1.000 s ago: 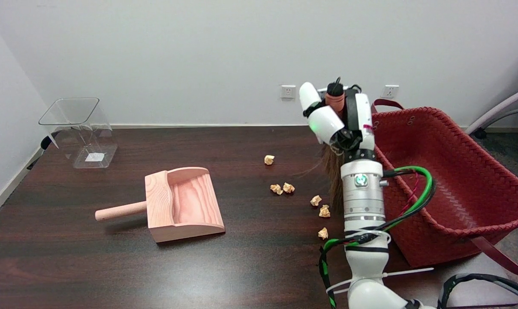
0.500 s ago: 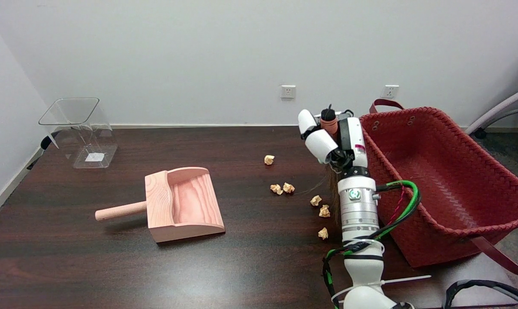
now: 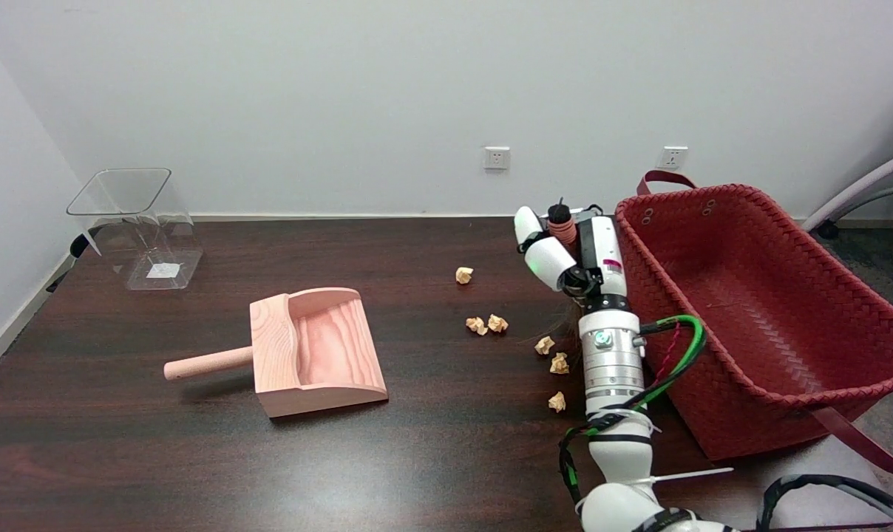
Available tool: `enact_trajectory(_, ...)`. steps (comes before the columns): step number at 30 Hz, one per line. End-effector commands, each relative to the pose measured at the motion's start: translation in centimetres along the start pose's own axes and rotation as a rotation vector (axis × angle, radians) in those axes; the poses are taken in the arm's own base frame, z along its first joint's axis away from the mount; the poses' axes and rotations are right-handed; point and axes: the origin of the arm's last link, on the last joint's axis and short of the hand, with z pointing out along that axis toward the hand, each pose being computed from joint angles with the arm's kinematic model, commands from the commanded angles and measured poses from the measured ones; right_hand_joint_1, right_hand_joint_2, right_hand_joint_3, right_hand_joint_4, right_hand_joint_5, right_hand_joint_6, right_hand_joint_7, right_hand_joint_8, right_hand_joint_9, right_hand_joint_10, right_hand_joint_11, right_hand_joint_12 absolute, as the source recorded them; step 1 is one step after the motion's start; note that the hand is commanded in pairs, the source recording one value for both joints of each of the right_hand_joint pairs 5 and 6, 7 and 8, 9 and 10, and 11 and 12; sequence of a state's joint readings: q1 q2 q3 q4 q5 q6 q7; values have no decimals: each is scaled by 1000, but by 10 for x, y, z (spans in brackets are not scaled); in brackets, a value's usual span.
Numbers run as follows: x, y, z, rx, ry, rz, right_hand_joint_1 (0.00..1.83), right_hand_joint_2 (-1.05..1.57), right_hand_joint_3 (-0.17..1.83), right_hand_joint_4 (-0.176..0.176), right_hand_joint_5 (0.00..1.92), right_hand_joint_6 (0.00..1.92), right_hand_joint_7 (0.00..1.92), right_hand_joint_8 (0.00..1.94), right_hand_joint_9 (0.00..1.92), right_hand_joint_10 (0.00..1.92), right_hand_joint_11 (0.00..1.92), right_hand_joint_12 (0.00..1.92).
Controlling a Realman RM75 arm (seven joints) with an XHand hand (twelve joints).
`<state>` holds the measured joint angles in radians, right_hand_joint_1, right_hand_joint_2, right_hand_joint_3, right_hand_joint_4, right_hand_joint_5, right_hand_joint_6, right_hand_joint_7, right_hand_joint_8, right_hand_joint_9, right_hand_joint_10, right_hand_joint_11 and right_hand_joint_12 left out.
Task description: Sweep the paper balls into the dustpan.
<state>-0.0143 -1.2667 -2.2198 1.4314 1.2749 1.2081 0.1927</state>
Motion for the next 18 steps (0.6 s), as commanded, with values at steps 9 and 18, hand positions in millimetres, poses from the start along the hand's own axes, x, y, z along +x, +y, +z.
enact_trajectory(9, -58, 23, -14, -56, -8, -79, 812, 1571, 463, 0, 1920, 1920, 1920, 1920, 1920, 1920, 1920, 1920)
enact_trajectory(18, -62, 6, -7, -26, 62, 163, 762, 1571, 382, 0, 1920, 1920, 1920, 1920, 1920, 1920, 1920, 1920)
